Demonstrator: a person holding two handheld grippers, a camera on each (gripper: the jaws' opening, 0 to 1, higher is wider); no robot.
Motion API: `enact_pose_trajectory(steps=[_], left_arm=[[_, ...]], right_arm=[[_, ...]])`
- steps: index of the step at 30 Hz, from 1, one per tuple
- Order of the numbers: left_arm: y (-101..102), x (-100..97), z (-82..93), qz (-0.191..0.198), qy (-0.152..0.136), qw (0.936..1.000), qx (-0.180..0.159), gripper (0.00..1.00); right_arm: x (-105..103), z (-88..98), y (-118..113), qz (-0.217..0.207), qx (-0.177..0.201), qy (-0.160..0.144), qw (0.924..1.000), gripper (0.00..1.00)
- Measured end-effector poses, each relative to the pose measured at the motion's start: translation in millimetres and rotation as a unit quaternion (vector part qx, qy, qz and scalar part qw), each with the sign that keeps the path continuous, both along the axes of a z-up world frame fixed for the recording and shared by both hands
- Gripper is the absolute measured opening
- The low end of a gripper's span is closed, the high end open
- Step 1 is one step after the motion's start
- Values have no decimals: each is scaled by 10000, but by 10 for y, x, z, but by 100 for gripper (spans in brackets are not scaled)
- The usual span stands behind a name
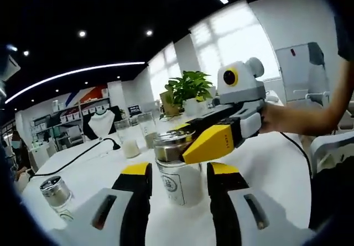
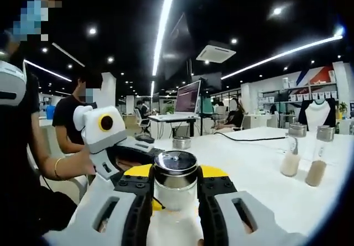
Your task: Rotate the seasoning bottle until the label or dispensing opening points toward the visible target arrow and the bottle remains upright within the marked orientation range
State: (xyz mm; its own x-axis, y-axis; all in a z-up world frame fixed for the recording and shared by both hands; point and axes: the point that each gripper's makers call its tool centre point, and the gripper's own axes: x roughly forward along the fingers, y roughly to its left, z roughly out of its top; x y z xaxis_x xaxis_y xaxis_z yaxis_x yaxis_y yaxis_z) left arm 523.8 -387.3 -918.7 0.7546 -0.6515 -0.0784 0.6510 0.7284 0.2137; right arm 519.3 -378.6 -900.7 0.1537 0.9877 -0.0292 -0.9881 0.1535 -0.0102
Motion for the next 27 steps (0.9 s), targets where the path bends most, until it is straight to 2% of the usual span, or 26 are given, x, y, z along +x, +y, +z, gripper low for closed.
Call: enact_pose_trajectory(steps=[3, 6, 7, 9, 16, 22, 27], left_arm=[[7, -21, -13, -134, 77, 9998, -82, 42], [12, -12, -55, -151, 135, 9998, -17, 42], [13, -17, -102, -213, 250, 9995, 12, 43], [5, -25, -107, -299, 298, 9991, -53, 43], [-47, -81, -116, -582, 349, 9977, -23, 42], [-87, -118, -128, -708, 433, 9965, -95, 42], [-133, -153, -150, -794, 442, 9959, -48, 38]], right_arm=[[-13, -10, 7, 104, -31, 50, 9999, 27], [-72, -3, 20, 258, 14, 117, 9996, 27], [-88, -5, 23, 281, 9, 94, 9996, 27], [-112, -11, 27, 344, -3, 95, 9994, 27], [-183, -13, 27, 607, -40, 14, 9981, 27], [-224, -18, 9, 700, -74, -9, 9975, 27], [-225, -37, -8, 695, -120, -7, 9975, 27]])
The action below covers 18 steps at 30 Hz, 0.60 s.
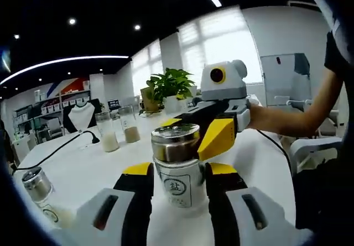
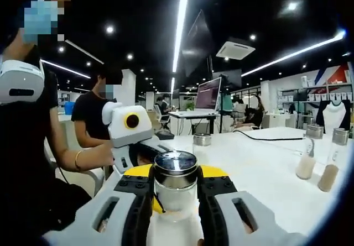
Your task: Rotate the seasoning bottle until the label or dispensing opening points toward the visible target arrow and the bottle remains upright within the marked orientation range
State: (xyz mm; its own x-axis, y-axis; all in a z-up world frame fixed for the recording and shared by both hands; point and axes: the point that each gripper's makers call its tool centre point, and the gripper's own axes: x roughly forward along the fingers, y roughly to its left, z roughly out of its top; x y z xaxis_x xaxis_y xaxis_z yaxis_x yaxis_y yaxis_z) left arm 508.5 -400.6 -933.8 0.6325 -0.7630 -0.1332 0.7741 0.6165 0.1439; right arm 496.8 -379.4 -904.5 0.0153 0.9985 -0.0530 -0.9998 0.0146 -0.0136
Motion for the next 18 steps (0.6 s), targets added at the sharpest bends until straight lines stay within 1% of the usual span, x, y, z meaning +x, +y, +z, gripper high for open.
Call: enact_pose_trajectory(steps=[8, 10, 14, 18], left_arm=[[-28, -15, 11, 47, 7, 10000, -50, 36], [-33, -13, 29, 114, 76, 9998, -162, 35], [-41, -1, 56, 246, 46, 9994, -233, 35], [-42, 16, 55, 411, 110, 9985, -341, 35]], right_arm=[[4, 13, -29, -41, 58, -14, 10000, 28], [13, 31, -40, -65, 125, 42, 9999, 28], [12, 52, -43, -146, 152, 16, 9998, 28], [18, 53, -51, -254, 163, 52, 9995, 28]])
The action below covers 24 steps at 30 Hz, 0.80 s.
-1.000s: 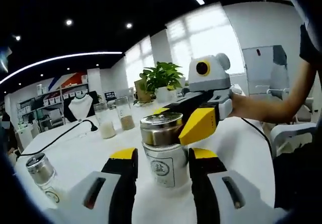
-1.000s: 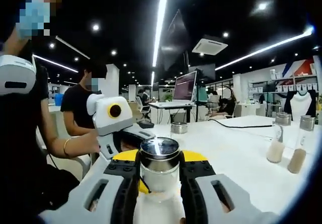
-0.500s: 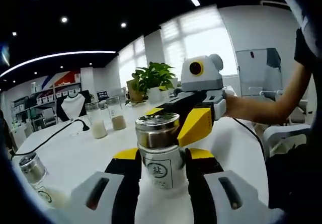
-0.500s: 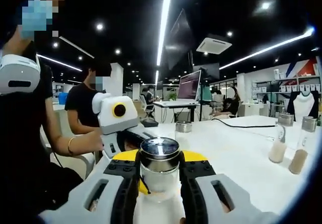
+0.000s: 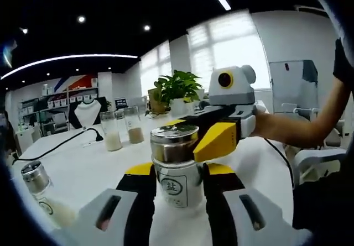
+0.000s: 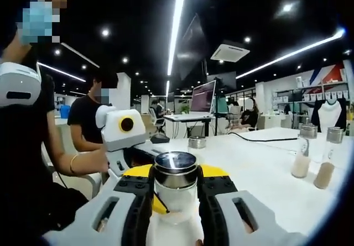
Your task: Rotate the seasoning bottle until the label or dispensing opening points toward the visible target arrow and the bottle remains upright within the marked orientation range
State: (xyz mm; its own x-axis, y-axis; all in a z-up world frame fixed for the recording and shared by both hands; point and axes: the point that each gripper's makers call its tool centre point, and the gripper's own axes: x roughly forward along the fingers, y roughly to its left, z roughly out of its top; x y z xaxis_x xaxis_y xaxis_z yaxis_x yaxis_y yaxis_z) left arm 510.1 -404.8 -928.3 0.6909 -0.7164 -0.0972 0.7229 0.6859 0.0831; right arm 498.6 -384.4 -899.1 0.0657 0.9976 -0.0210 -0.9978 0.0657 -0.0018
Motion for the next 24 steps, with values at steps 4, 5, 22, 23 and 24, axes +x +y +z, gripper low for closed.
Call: enact_pose_trajectory(steps=[4, 5, 22, 23, 24], left_arm=[[-3, 1, -13, 162, 66, 9997, -142, 35], [3, 4, -12, 225, 64, 9996, -184, 35], [122, 117, -60, 1532, -134, 9881, 64, 34], [134, 123, -56, 1621, -153, 9866, 52, 34], [169, 134, -46, 1858, -160, 9824, -51, 34]], right_arm=[[9, -11, -4, -93, -20, 29, 10000, 28], [9, -9, -4, -129, -13, 42, 9999, 28], [130, -41, 72, -721, -99, 283, 9969, 29], [129, -36, 89, -790, -107, 233, 9965, 29], [124, -32, 106, -836, -111, 208, 9962, 29]])
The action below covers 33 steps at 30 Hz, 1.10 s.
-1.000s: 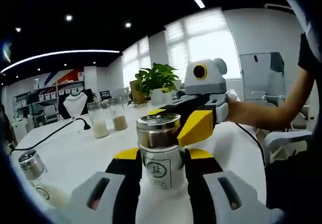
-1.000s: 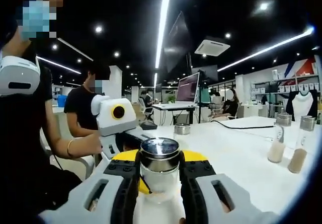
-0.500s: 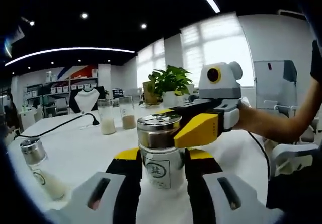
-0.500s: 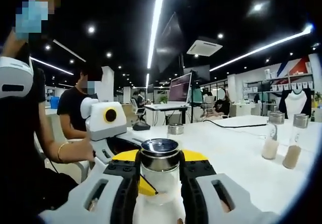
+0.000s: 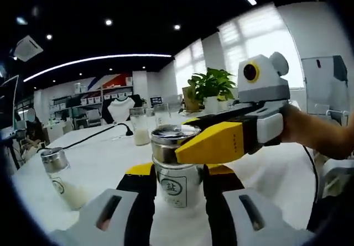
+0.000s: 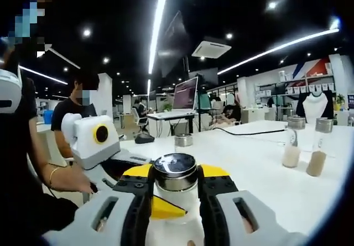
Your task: Rotate the seasoning bottle until the label or dispensing opening points toward the visible target arrow and the bottle remains upright within the marked orientation range
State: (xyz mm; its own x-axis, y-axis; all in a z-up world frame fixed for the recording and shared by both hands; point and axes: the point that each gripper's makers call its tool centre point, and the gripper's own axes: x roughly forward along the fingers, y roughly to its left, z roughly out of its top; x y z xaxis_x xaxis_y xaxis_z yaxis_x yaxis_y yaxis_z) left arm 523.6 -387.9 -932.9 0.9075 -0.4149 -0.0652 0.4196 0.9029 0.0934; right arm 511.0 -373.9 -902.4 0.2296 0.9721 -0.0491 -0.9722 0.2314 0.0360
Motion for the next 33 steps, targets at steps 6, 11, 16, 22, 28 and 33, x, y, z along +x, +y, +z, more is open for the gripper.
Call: enact_pose_trajectory(steps=[6, 11, 16, 22, 28, 33], left_arm=[[63, -5, 16, 509, -123, 9984, 228, 34], [124, 11, 47, 901, -201, 9956, 151, 34], [136, 43, 24, 1095, -66, 9939, 87, 34], [174, 48, 14, 1263, -81, 9920, 11, 34], [277, 33, 19, 1583, -209, 9872, -49, 34], [332, 29, 35, 1715, -275, 9848, -17, 34]], right_arm=[[23, 20, 54, -116, 26, 112, 9999, 30], [29, 61, 97, -310, 117, 89, 9994, 30], [55, 39, 115, -717, 75, 25, 9974, 30], [73, 31, 153, -977, 50, -63, 9952, 30], [44, 20, 250, -1048, -35, -182, 9943, 30], [45, 26, 302, -1199, -74, -322, 9922, 30]])
